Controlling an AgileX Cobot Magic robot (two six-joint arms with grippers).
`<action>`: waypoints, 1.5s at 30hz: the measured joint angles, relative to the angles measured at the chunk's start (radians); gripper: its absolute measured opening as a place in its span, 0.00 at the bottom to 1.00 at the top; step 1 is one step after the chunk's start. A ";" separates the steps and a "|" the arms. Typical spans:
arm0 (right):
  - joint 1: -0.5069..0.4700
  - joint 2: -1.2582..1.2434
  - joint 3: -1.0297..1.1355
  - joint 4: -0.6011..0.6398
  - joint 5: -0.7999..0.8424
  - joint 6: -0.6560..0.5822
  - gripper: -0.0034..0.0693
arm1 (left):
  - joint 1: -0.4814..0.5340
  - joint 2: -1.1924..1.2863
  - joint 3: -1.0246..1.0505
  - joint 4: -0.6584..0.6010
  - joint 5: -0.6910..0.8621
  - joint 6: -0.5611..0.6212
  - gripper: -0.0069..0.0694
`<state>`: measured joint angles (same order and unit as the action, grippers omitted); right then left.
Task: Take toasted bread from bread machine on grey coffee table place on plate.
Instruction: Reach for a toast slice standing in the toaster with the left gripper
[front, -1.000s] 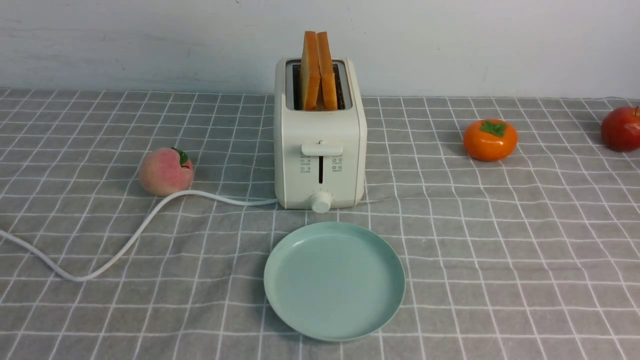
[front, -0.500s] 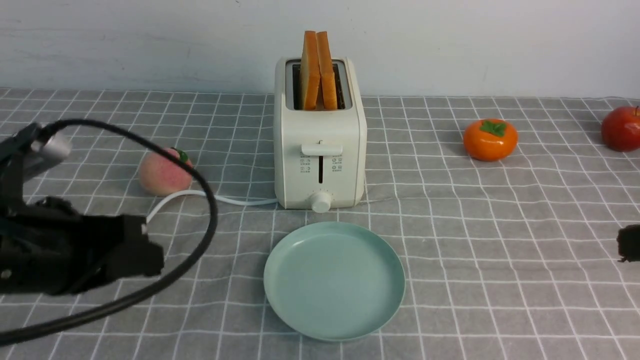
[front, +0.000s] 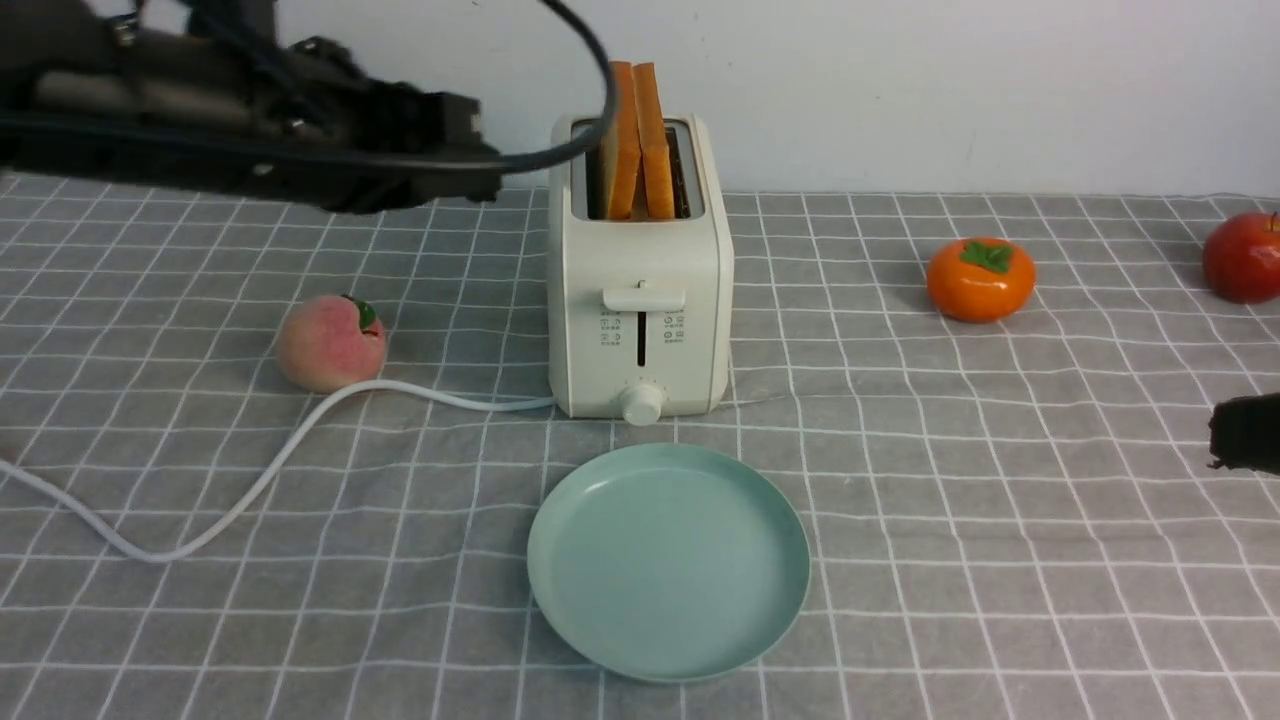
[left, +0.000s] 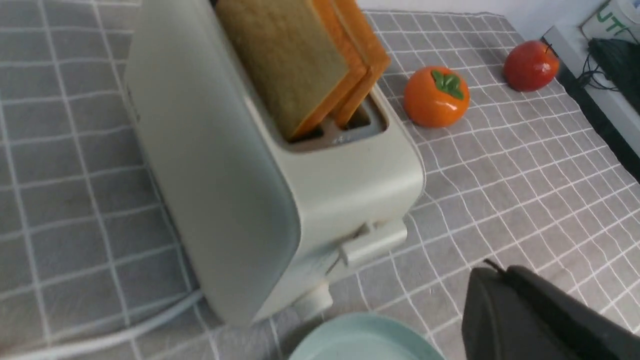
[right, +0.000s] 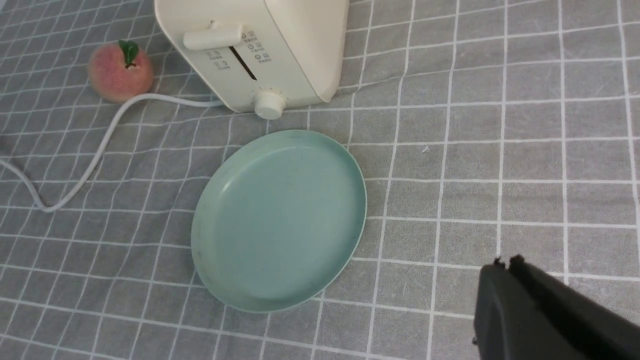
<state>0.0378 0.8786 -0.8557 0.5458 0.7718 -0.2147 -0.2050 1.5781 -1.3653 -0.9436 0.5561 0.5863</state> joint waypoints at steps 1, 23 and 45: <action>0.000 0.000 0.000 0.000 0.000 0.000 0.04 | -0.018 0.038 -0.031 0.000 -0.031 0.004 0.08; 0.000 0.000 0.000 -0.003 0.003 0.000 0.05 | -0.119 0.405 -0.221 -0.041 -0.373 0.220 0.68; 0.000 0.000 0.000 -0.007 0.000 -0.002 0.07 | -0.189 0.457 -0.232 -0.038 -0.539 0.397 0.23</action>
<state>0.0378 0.8786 -0.8557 0.5387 0.7719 -0.2168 -0.3939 2.0353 -1.5974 -0.9813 0.0172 0.9830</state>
